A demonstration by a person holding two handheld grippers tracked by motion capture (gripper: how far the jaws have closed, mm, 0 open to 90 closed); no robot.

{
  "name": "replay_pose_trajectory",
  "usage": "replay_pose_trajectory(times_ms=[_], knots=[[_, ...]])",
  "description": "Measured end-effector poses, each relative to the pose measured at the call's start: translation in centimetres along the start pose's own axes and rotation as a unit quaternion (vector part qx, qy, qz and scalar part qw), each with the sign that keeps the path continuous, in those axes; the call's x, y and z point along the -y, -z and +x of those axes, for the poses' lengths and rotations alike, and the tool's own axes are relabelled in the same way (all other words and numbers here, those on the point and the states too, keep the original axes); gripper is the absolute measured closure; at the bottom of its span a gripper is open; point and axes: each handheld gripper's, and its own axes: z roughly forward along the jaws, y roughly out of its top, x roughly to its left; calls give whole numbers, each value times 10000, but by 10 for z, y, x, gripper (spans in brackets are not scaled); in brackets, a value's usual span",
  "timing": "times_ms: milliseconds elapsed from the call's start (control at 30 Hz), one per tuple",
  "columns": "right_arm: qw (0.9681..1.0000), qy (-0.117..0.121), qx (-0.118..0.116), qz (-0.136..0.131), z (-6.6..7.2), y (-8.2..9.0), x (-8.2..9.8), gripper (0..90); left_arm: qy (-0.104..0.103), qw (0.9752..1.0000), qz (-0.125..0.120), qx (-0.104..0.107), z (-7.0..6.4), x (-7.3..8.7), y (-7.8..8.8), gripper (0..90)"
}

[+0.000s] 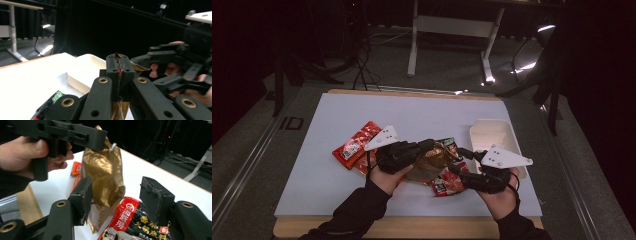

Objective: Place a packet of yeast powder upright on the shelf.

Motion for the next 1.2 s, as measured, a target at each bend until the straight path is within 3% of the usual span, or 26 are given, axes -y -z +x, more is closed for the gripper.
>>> replay_pose_trajectory(times_ms=[67, 133, 233, 367, 467, 600, 733, 833, 933, 1000, 1067, 1100, 1133, 1200], knots=[[10000, -62, -10, -12, -2, -1, 0, 494, -90, 10000, -1, 32, -2, -1, -3, 895], [10000, -60, 10, 18, -3, -3, -1, 506, -6, 9998, -44, 169, -3, -5, -4, 896], [9999, -115, -23, 10, -5, -4, 0, 541, -61, 9997, -79, 210, -6, -7, -7, 896], [9999, -164, -42, -15, -8, -2, 0, 705, -87, 9997, -101, 224, -9, -6, -11, 895], [9997, -144, -185, 107, -11, -1, -2, 824, -19, 9996, -84, 257, -8, -5, -12, 894], [9992, -15, -330, 220, -11, -1, -5, 863, -156, 9997, -55, 170, -8, -5, -12, 891], [9983, 52, -487, 316, -11, 1, -10, 882, -261, 9993, -79, 265, -6, -5, -9, 861], [9977, 55, -593, 335, -13, 3, -13, 888, -310, 9988, -110, 364, -6, -7, -6, 790], [9974, 110, -614, 358, -16, 5, -16, 890, -392, 9986, 8, 363, -7, -9, -4, 659], [9972, 140, -608, 400, -17, 6, -18, 890, -418, 9986, 109, 306, -9, -10, -1, 567], [9974, 111, -609, 379, -19, 7, -19, 890, -416, 9988, 62, 255, -9, -11, 1, 498], [9971, 76, -656, 372, -20, 8, -19, 890, -376, 9991, 72, 181, -8, -14, 8, 498], [9967, 142, -711, 368, -21, 9, -21, 889, -342, 9993, 40, 159, -7, -15, 11, 387], [9963, 208, -736, 399, -22, 10, -23, 889, -251, 9996, 37, 143, -6, -17, 17, 292]])
